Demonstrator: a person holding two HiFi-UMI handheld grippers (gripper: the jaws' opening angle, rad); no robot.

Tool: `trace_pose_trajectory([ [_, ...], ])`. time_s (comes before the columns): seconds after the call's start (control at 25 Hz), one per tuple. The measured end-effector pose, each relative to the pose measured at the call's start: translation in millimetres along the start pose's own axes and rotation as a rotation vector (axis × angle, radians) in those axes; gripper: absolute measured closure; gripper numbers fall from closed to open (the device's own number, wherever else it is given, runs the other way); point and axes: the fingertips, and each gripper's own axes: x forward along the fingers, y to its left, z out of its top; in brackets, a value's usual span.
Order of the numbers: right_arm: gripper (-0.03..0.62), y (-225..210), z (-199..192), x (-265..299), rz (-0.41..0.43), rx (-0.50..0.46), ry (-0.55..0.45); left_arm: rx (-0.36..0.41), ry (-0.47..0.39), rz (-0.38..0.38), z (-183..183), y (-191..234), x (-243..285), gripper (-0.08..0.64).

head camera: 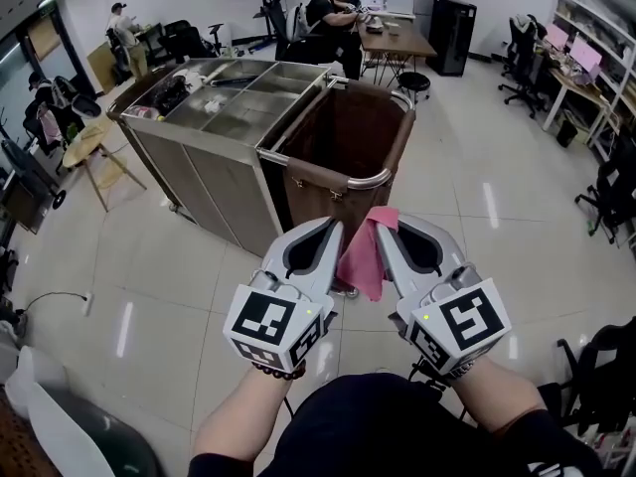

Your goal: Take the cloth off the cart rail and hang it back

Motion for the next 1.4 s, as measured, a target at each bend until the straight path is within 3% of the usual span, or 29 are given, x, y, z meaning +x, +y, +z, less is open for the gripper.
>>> trace_pose_trajectory([
  [0.36, 0.589, -19.0, -7.8, -4.4, 0.056, 0.01, 0.004, 0.0, 0.007, 0.058, -9.1, -10.0, 19.8, 0.558],
  [0.8, 0.589, -38.7, -11.0, -5.8, 0.095, 0.035, -0.003, 0.008, 0.044, 0.071, -15.9, -17.3, 41.4, 0.557],
  [1.4, 0.589, -42.9, -1.6, -13.4, 0.189, 0.053, -0.023, 0.033, 0.071, 0.161, -12.0, -27.5, 46.3, 0.557],
])
